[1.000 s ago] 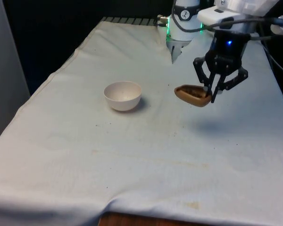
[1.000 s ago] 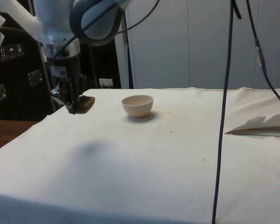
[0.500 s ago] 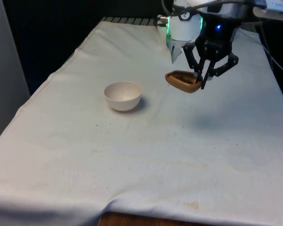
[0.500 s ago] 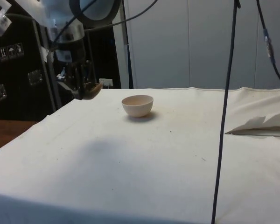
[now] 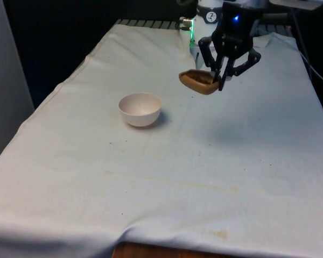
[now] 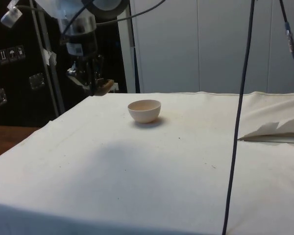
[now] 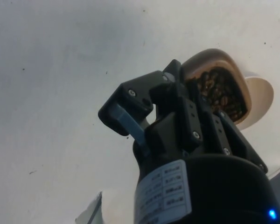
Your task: Pour the coffee beans from the cup into the bowl.
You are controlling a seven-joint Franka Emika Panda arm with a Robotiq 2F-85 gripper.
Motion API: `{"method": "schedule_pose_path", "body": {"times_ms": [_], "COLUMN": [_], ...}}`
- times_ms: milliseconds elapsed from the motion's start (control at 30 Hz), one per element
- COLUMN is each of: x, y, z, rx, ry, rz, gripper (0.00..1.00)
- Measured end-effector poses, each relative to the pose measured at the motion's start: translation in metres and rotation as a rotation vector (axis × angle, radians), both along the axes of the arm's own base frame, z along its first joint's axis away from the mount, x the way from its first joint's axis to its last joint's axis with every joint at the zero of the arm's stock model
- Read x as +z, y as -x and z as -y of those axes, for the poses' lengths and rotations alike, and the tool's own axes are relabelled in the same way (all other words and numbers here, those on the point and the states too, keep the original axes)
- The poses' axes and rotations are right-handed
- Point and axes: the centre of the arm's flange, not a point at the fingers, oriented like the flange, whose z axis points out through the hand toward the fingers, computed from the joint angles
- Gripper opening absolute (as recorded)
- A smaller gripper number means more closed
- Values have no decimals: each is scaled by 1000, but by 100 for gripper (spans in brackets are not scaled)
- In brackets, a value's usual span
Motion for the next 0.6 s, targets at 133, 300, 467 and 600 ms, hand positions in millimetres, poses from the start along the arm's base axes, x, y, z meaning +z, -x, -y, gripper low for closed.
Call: {"method": "schedule_pose_path", "body": {"times_ms": [133,300,467,600], "x": [3,8,11,14], "y": [2,8,12,15], "z": [5,15,21,26], "rx": [-8,-26,-38,-47], "ry": [-5,-12,-19,-26], "rz": [-2,-6,-7,-9], "gripper": [0,0,0,0]}}
